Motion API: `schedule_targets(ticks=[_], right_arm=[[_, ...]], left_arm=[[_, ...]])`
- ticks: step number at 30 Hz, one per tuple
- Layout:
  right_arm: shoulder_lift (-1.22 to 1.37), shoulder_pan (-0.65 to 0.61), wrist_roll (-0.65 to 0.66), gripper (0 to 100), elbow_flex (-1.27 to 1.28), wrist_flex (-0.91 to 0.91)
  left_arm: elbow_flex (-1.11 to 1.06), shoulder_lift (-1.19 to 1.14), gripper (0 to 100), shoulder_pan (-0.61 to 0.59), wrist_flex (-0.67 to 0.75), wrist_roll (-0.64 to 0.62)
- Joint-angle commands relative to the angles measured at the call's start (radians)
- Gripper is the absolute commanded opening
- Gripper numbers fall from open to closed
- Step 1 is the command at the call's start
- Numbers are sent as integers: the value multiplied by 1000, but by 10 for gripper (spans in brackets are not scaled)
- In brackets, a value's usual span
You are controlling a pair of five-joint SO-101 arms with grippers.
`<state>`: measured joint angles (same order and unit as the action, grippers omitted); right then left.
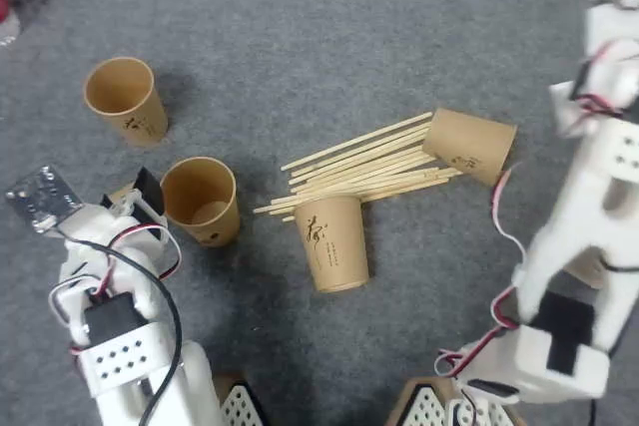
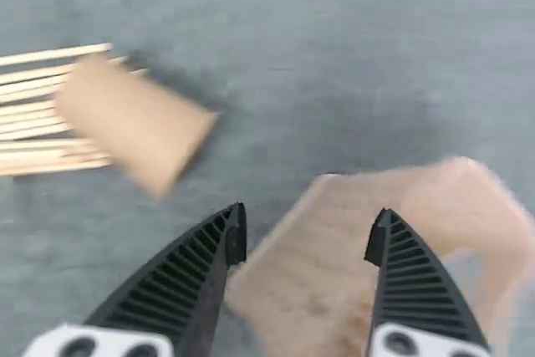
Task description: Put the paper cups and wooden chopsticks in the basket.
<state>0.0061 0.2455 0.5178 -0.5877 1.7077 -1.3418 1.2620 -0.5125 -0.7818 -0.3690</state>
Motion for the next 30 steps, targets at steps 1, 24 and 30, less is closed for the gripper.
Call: schedule_targets(ticks=[1, 24, 30], right_arm=[[42, -76, -109, 237, -48, 64], [271, -108, -267, 238, 224, -142], [265, -110, -273, 238, 390, -268]], left_arm=[[8, 14, 221, 5, 21, -6], [10, 14, 221, 5, 21, -6], [10, 14, 221, 5, 21, -6]])
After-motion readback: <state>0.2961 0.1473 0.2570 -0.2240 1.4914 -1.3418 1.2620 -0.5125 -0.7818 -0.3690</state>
